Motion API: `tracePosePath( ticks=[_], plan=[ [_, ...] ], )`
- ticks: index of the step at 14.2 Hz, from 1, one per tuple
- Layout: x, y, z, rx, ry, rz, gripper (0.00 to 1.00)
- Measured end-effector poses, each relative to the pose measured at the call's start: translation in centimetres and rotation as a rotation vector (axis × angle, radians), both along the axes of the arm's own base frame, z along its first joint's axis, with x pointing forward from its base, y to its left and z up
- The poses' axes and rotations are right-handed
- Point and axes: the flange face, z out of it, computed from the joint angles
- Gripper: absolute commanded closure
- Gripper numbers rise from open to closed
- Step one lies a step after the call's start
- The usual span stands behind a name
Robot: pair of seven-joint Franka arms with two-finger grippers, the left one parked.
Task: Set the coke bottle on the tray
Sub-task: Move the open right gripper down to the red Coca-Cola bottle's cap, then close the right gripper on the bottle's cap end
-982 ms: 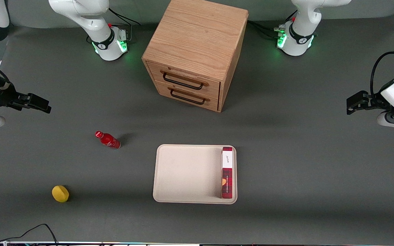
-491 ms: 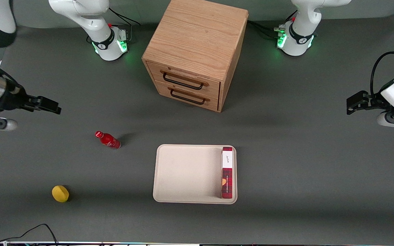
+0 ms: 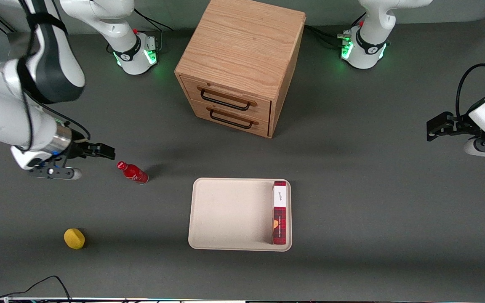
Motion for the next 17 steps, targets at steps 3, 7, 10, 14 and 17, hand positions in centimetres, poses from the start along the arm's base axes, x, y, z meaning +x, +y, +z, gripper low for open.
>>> tracePosePath(
  ticks=[3,7,10,14,17],
  plan=[
    [-1.2,-0.1,-4.1,-0.002,-0.012,0.008,0.02],
    [-2.4,0.2,-7.4,-0.002,-0.040,0.020,0.07],
    [-2.5,0.4,-8.6,-0.013,-0.045,0.037,0.13],
    [-2.4,0.3,-9.7,-0.032,-0.048,0.081,0.32],
    [-2.4,0.4,-10.1,-0.032,-0.043,0.089,0.66]
  ],
)
